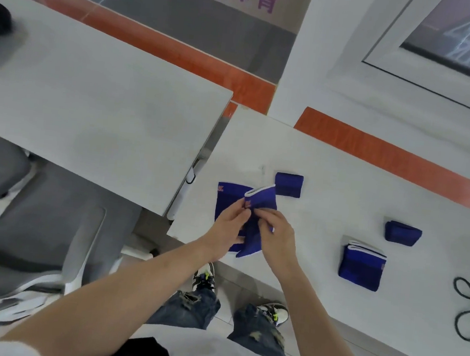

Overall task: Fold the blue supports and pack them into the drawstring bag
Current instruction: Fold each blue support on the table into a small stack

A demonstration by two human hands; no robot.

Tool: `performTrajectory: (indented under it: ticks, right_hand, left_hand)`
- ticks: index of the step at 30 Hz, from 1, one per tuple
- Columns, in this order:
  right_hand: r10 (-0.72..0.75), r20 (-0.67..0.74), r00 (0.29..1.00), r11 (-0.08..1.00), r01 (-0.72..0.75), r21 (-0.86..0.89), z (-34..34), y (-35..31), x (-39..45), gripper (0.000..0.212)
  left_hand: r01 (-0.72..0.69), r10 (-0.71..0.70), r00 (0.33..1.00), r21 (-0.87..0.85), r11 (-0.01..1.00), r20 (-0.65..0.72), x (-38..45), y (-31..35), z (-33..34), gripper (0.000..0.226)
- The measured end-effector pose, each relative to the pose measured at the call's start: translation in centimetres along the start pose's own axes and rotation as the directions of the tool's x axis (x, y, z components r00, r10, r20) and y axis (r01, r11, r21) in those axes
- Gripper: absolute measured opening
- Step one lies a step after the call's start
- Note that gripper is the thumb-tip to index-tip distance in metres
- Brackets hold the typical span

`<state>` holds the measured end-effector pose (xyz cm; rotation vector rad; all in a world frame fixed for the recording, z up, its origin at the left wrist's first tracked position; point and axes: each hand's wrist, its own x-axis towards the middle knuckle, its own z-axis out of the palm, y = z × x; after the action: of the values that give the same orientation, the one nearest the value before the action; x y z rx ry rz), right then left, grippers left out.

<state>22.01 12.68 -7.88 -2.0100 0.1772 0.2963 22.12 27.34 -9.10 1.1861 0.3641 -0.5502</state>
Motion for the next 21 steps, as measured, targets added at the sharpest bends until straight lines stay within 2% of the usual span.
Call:
performTrajectory:
  ticks: [3, 5, 7, 10, 13, 15, 18, 21]
  right_hand:
    - [-0.031, 0.005, 1.0, 0.999, 0.031, -0.04, -0.1, 0.0, 0.5, 0.036]
    - [-0.031, -0.043, 0.999, 0.997, 0.028, -0.068, -0.3, 0.0, 0.9, 0.038]
    - [0.02, -0.084, 0.996, 0.997, -0.026, -0.069, -0.6, 0.3, 1.3, 0.042]
    - [0.14, 0.016, 0.99, 0.988, -0.141, 0.058, -1.1, 0.5, 1.5, 0.056]
    - [0.136, 0.124, 0.983, 0.975, -0.155, 0.162, -1.1, 0.5, 1.5, 0.053]
    - [0.123, 0.126, 0.984, 0.97, -0.146, 0.196, -0.8, 0.6, 1.5, 0.047]
    - [0.104, 0.076, 0.992, 0.986, -0.113, 0.122, -0.1, 0.9, 1.8, 0.041]
    - [0.116, 0.076, 0.99, 0.989, -0.122, 0.087, 0.7, 1.8, 2.2, 0.044]
  left_hand:
    - [0.01, -0.013, 0.998, -0.041, 0.999, -0.058, -0.3, 0.4, -0.6, 0.029]
    - [0.015, -0.019, 0.997, -0.06, 0.998, -0.077, -0.4, 0.7, -1.0, 0.028]
    - [0.025, -0.033, 0.996, -0.104, 0.994, -0.081, -0.4, 1.0, -1.4, 0.027]
    - [0.051, -0.065, 0.995, -0.169, 0.984, -0.079, -0.1, 1.4, -2.2, 0.029]
    - [0.051, -0.072, 0.993, -0.215, 0.975, -0.094, 0.3, 1.3, -3.0, 0.032]
    - [0.049, -0.08, 0.99, -0.242, 0.969, -0.12, 0.5, 1.0, -3.5, 0.03]
    - [0.125, -0.159, 0.978, -0.237, 0.963, -0.133, 0.1, 0.9, -3.9, 0.026]
    - [0.195, -0.216, 0.972, -0.193, 0.962, -0.093, -0.6, 0.2, -4.3, 0.028]
